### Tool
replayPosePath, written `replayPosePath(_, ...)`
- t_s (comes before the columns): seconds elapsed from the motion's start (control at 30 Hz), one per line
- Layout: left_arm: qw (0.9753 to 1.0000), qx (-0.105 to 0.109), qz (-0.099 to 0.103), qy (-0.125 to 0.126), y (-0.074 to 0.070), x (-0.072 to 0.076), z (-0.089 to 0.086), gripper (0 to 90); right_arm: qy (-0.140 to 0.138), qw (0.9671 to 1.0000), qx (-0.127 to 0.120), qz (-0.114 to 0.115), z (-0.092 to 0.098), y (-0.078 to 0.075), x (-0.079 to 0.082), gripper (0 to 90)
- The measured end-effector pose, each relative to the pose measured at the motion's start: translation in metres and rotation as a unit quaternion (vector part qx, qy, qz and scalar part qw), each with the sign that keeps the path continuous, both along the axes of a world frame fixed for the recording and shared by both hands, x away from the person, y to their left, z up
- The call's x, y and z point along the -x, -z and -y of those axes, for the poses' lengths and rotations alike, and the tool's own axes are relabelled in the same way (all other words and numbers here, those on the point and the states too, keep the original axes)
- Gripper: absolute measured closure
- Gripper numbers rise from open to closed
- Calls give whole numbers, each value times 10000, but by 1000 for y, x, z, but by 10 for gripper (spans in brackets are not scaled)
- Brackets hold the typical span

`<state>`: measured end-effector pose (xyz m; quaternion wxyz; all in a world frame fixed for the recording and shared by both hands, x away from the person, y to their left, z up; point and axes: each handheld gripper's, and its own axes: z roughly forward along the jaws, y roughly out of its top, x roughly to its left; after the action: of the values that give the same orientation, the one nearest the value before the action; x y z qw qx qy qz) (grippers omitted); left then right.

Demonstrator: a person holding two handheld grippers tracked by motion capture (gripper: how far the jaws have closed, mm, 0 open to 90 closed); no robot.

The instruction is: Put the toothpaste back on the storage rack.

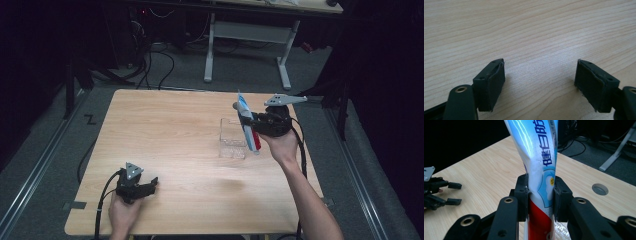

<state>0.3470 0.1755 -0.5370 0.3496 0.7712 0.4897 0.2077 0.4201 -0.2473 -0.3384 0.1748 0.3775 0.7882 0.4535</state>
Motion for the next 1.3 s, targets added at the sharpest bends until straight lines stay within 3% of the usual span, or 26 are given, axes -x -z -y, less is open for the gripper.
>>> replayPosePath(0.5, 10000, -21, 4, -9, 0, 0, 0, 248, -56, 9996, -30, 257, -10, -13, -14, 704)
replayPosePath(0.63, 10000, -19, 6, -11, 0, 0, 0, 248, -56, 9996, -130, 243, -13, -11, -17, 704)
replayPosePath(1.0, 10000, 4, 5, -28, 0, 0, 0, 247, 36, 9998, -55, 178, -22, -3, -31, 704)
replayPosePath(1.3, 10000, 8, -6, -17, 0, 0, 0, 246, 198, 9996, -48, 218, -22, -7, -37, 703)
